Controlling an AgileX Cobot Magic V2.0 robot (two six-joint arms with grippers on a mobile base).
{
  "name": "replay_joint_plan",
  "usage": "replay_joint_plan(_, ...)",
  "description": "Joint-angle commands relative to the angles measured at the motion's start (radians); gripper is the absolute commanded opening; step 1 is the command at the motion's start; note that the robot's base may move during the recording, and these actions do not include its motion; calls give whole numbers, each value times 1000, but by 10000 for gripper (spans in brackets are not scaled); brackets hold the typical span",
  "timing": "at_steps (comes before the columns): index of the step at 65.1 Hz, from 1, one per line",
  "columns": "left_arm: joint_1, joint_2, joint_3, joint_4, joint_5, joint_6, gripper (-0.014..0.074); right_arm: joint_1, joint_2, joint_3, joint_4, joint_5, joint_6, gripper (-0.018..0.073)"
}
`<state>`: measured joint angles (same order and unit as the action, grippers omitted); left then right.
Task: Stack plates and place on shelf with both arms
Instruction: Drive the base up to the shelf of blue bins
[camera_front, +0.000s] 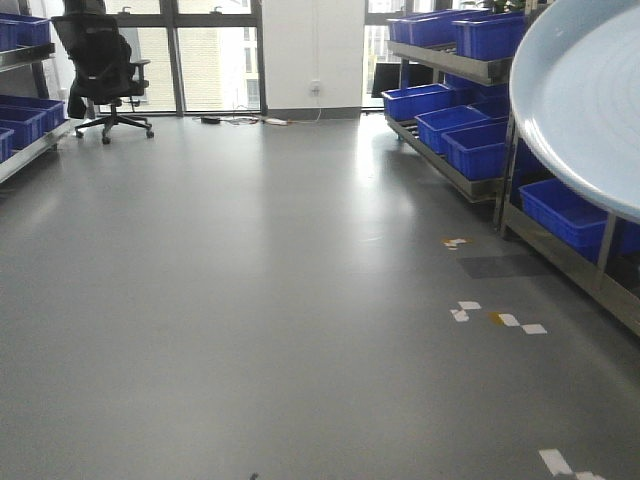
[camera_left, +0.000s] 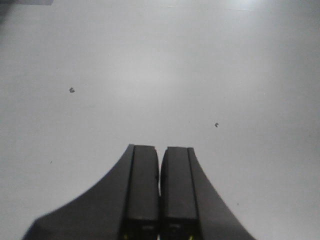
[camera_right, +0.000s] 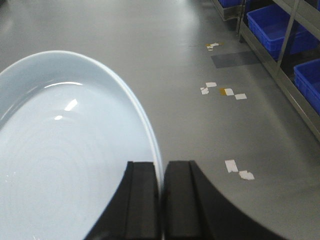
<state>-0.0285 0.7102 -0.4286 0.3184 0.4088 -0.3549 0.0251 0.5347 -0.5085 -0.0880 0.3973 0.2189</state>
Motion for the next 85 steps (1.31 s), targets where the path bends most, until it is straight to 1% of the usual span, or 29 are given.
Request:
replay_joint_plan(1,2,-3,-29,10,-65,-8,82,-5,1,-29,-8,-95,-2,56)
replay_joint_plan(85,2,-3,-29,10,-65,-8,82,-5,1,-29,-8,-95,-2,56)
